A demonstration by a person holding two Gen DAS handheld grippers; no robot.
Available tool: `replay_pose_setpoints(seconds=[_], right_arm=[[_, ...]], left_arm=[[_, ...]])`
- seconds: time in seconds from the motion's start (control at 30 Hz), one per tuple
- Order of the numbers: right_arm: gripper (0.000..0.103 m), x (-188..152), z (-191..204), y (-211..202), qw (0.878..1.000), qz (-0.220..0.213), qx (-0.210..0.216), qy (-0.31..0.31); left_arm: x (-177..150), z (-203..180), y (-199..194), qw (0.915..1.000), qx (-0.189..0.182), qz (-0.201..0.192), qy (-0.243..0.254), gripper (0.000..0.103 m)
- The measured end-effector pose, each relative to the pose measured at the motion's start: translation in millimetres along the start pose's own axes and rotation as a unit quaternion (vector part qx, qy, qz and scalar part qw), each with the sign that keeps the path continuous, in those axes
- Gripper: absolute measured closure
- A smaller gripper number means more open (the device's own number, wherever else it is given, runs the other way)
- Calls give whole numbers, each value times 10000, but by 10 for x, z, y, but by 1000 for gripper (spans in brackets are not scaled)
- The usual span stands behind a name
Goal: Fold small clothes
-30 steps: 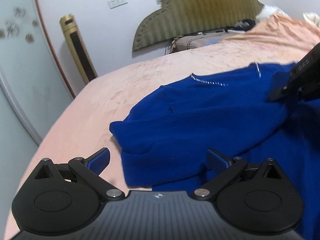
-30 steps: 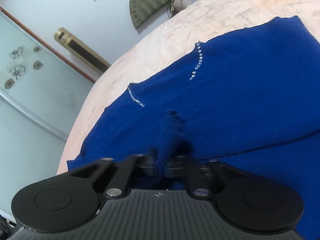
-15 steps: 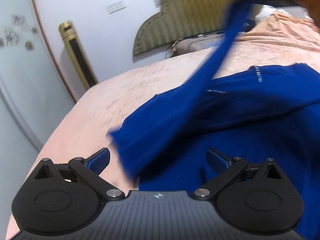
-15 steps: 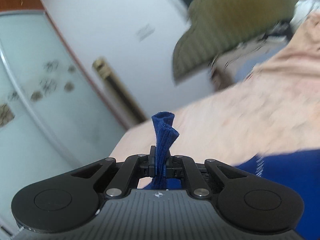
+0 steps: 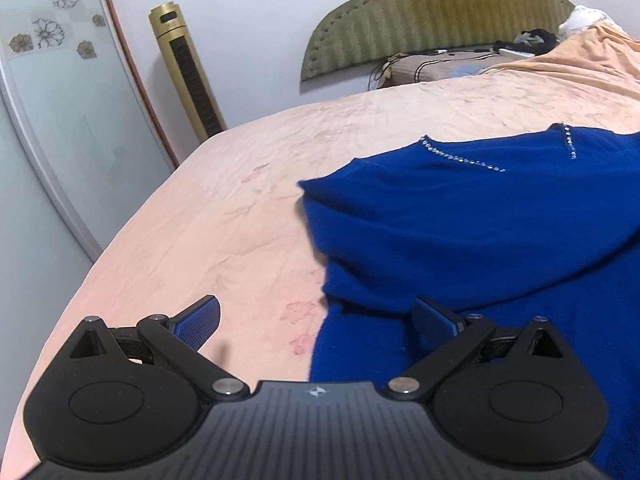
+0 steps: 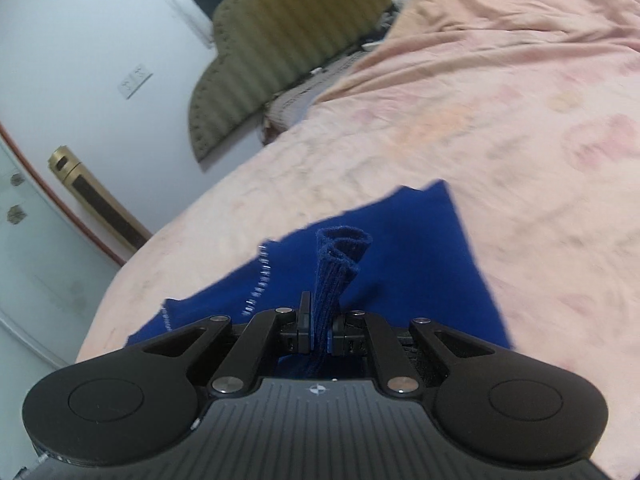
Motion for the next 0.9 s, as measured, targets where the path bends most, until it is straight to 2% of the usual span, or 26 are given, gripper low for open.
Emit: replay_pose_setpoints(seconds=[0.2,0.27,0.37,0.4,0.47,0.57,0.67,0.77,0.9], right_arm=[[93,35,-238,-55,9994,-198,-278,-27],[92,38,-304,-9,9997,-51,-233,14],[87,30,-359,5,9997,68,-193,124],[79,34,-372,11,9996,94,-211,137],[71,45,-390,-6,9996,104,-139,235],[69,71,-410,-32,9994,81,-102,317],[74,82,-393,-19,9997,138,-69,167],[89,86,-322,-4,9998,200,-32,-66],[90,155,-246,-59,9996,-59,233,-168]], left_arm=[[-3,37,50,9998,-61,129,-99,0],[14,35,45,9999,-73,114,-100,0],[38,28,30,9999,-67,70,-56,0],[46,23,25,10000,-64,63,-40,0],[72,25,24,10000,-43,36,6,0],[154,80,45,9999,83,-29,77,0],[285,185,100,9999,93,-100,-50,0],[430,277,208,9997,6,-97,-228,0],[528,341,308,9989,56,9,-464,0]])
Point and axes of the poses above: each gripper's, at about its wrist camera, not at the fingertips, and y roughly the way its jaws point, z to its left, x to its top, the point moved 5 cm from there along y, roughly the way its jaws point, and after that the axes turned 5 degrees about y, right-handed, at the moved point
